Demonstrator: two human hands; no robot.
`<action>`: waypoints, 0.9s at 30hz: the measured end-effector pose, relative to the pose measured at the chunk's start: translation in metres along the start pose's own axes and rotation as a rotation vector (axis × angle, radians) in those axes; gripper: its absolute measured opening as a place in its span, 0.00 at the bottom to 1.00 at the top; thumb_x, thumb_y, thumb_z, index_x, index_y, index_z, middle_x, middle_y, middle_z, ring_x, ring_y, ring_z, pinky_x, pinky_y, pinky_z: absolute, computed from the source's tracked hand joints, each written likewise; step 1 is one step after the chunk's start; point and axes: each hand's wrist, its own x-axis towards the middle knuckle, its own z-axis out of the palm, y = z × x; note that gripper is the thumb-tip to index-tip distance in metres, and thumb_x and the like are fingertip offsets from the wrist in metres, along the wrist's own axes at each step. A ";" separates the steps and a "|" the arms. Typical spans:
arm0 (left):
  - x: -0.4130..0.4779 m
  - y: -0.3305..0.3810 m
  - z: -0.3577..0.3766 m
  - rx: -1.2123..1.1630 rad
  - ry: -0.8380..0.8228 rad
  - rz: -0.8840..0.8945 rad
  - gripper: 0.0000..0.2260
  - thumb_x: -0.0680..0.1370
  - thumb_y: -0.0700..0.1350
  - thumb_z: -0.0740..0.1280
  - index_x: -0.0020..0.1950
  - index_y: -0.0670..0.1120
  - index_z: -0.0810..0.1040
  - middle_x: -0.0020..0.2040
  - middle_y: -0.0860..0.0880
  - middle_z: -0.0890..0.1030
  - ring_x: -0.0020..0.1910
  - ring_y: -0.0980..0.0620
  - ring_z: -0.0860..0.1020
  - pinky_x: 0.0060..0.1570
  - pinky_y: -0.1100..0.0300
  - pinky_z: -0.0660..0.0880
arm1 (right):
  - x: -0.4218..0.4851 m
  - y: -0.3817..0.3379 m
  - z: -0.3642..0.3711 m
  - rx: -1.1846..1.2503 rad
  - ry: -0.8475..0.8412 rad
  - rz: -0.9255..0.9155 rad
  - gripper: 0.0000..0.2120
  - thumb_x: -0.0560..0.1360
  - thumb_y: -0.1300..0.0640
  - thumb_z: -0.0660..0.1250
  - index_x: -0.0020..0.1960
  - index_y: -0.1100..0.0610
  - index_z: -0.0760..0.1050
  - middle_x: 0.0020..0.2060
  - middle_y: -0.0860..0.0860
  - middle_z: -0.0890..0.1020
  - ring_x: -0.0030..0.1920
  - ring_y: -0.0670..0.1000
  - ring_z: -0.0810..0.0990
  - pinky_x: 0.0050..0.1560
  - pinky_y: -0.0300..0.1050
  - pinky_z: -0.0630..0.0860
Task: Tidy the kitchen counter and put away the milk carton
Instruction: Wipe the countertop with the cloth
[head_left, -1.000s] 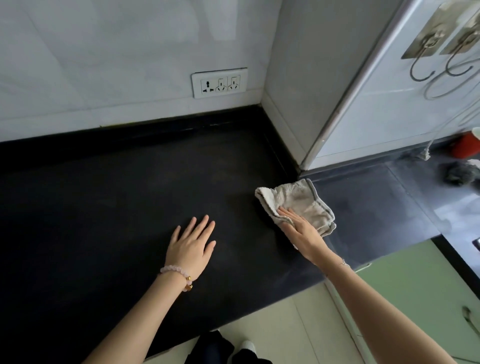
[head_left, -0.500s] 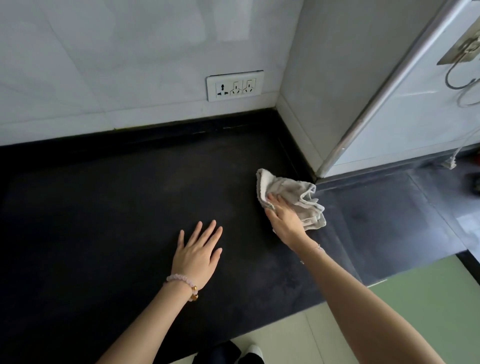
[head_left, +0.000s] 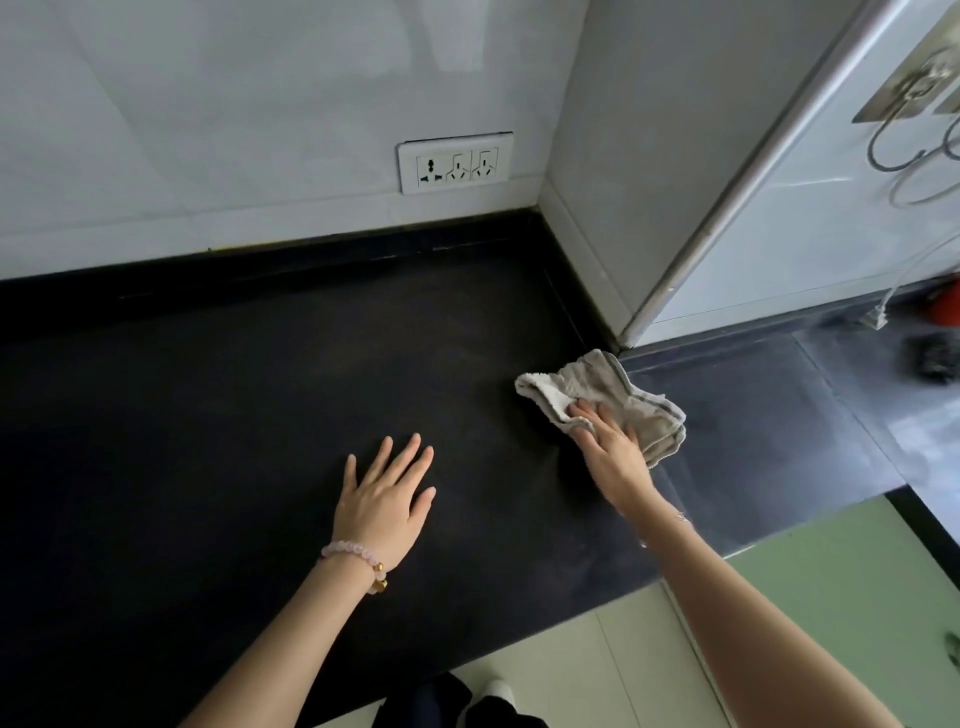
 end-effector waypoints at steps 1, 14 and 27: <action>0.000 0.000 0.000 0.000 -0.004 0.001 0.23 0.80 0.55 0.51 0.75 0.56 0.53 0.77 0.57 0.50 0.77 0.50 0.48 0.74 0.43 0.46 | 0.004 -0.012 0.007 -0.002 0.007 0.007 0.21 0.81 0.51 0.50 0.73 0.47 0.63 0.75 0.44 0.60 0.77 0.47 0.50 0.76 0.51 0.44; -0.001 -0.002 -0.005 0.016 -0.038 0.004 0.22 0.80 0.54 0.49 0.75 0.57 0.51 0.77 0.58 0.49 0.77 0.52 0.47 0.75 0.44 0.47 | -0.040 -0.017 0.031 -0.166 -0.113 -0.254 0.21 0.81 0.49 0.49 0.73 0.44 0.59 0.74 0.38 0.57 0.76 0.43 0.49 0.75 0.45 0.43; 0.001 -0.004 -0.006 0.016 -0.056 0.029 0.22 0.80 0.54 0.50 0.75 0.56 0.52 0.77 0.57 0.49 0.77 0.51 0.47 0.74 0.42 0.48 | -0.011 -0.078 0.057 -0.075 -0.053 -0.121 0.22 0.80 0.49 0.48 0.74 0.47 0.61 0.76 0.45 0.59 0.77 0.50 0.50 0.76 0.54 0.46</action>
